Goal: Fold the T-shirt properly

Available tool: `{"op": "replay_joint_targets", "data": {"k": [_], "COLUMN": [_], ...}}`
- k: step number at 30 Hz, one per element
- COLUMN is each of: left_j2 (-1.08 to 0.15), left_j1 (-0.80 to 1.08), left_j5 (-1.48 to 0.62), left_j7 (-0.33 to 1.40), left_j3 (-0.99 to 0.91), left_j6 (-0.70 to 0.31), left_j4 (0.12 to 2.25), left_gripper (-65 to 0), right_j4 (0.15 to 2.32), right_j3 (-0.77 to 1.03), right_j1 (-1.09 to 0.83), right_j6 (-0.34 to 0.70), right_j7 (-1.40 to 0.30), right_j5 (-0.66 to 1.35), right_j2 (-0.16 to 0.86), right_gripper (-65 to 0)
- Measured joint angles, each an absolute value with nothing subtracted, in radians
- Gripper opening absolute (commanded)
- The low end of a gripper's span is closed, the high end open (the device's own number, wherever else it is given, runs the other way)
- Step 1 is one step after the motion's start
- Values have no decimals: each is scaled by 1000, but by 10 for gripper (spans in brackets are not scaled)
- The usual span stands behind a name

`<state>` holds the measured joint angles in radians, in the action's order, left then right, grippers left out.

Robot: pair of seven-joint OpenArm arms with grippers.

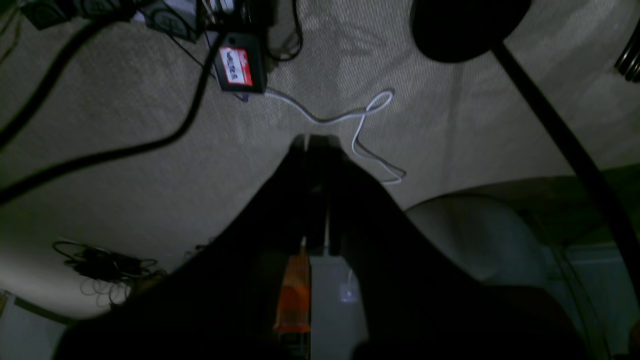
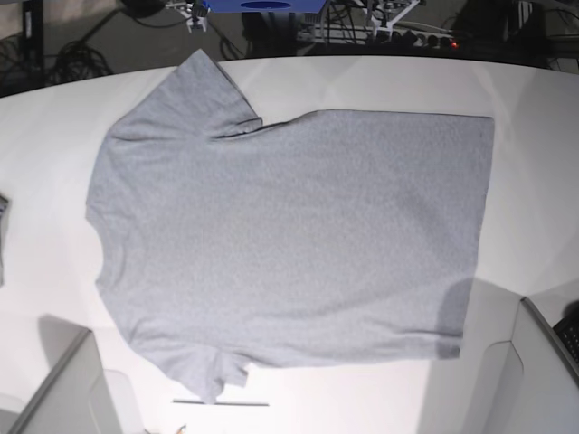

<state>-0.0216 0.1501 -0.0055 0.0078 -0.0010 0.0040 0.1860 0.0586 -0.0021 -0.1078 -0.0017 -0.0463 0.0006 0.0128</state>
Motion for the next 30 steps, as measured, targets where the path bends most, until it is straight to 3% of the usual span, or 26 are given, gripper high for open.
{"op": "replay_joint_targets", "data": {"k": [13, 24, 30], "left_j2": [-20, -21, -62], "left_j1": [191, 342, 479], "left_j5": [-6, -1, 1], "left_j7": [-4, -5, 3], "left_j3": [-1, 9, 12], "left_j6": [4, 4, 4], "left_j4": [222, 419, 584], "left_gripper": [-650, -650, -650], "right_j4": [149, 178, 369], "right_j3": [-2, -3, 1], "right_j1": [-162, -243, -391], "right_j6": [-2, -2, -2], "right_j7": [-27, 52, 39], "right_j5": [1, 1, 4], "right_j2": [13, 13, 19], "right_gripper": [-650, -650, -650]}}
